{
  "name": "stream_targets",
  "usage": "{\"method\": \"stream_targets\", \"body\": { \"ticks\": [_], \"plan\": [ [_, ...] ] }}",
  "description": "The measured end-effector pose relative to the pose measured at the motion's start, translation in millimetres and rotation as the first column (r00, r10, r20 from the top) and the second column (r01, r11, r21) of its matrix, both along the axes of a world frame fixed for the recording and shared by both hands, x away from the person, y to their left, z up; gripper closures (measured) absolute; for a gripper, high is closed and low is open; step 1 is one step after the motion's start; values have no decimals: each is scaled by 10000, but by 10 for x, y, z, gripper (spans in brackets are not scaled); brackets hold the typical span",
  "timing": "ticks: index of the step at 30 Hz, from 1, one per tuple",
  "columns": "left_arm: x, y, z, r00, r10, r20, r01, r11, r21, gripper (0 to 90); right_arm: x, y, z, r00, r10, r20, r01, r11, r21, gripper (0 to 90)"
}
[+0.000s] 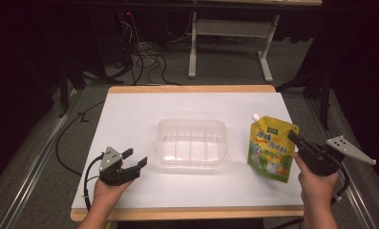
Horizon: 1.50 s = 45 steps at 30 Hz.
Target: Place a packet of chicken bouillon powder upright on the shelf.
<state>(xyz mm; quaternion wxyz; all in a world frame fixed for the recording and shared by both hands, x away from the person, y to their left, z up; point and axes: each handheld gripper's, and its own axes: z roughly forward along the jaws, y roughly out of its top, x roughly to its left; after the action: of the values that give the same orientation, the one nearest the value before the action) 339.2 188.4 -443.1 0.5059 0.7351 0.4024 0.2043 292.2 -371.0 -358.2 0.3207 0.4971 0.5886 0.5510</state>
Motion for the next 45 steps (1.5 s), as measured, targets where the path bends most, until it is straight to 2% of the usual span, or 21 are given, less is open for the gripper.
{"method": "stream_targets", "body": {
  "ticks": [3, 5, 6, 10, 15, 18, 22, 25, 26, 31, 34, 37, 41, 45],
  "plan": [
    [-70, 79, 8, 9996, 275, 97, -276, 9996, 34, 348, 72, 34, 28, 9989, -90, 450, 99, 9998, -184, 900],
    [-82, 91, 9, 9993, 353, 119, -353, 9994, 12, 357, 98, 41, 28, 9987, -110, 506, 122, 9997, -229, 900],
    [-97, 109, 14, 9987, 512, 71, -511, 9986, -138, 365, 141, 51, -14, 9988, -171, 469, 195, 9986, -500, 900],
    [-88, 91, 47, 9983, 528, 249, -524, 9985, -149, 382, 71, 29, -61, 9980, -161, 618, 179, 9994, -281, 900],
    [-27, 7, 53, 9980, 551, 317, -551, 9985, -26, 386, -50, 34, -92, 9979, -240, 605, 278, 9977, -625, 900],
    [-4, -54, 52, 9988, 376, 318, -380, 9992, 131, 378, -133, 11, -120, 9981, -381, 491, 410, 9974, -600, 893],
    [42, -103, 55, 9991, 337, 274, -337, 9994, 13, 378, -233, -4, -174, 9982, -485, 347, 510, 9959, -751, 872],
    [87, -130, 50, 9984, 543, 176, -544, 9985, 31, 382, -278, 13, -193, 9977, -638, 236, 660, 9920, -1078, 868],
    [104, -133, 47, 9981, 601, 124, -600, 9982, -77, 380, -292, 21, -197, 9977, -654, 191, 672, 9908, -1172, 866],
    [157, -125, 29, 9968, 804, -22, -804, 9967, -125, 394, -312, 41, -227, 9973, -732, 28, 729, 9887, -1308, 843],
    [164, -139, 12, 9954, 956, 34, -956, 9954, 36, 468, -299, 57, -265, 9974, -706, -129, 681, 9875, -1425, 829],
    [194, -164, -3, 9962, 868, -40, -868, 9962, 35, 564, -285, 74, -290, 9978, -629, -202, 593, 9875, -1460, 818],
    [250, -234, -27, 9949, 996, -148, -986, 9934, 586, 686, -278, 88, -322, 9978, -594, -304, 543, 9875, -1482, 801],
    [276, -269, -34, 9948, 1010, -164, -996, 9924, 720, 750, -259, 103, -359, 9965, -635, -545, 547, 9871, -1504, 771]
  ]
}}
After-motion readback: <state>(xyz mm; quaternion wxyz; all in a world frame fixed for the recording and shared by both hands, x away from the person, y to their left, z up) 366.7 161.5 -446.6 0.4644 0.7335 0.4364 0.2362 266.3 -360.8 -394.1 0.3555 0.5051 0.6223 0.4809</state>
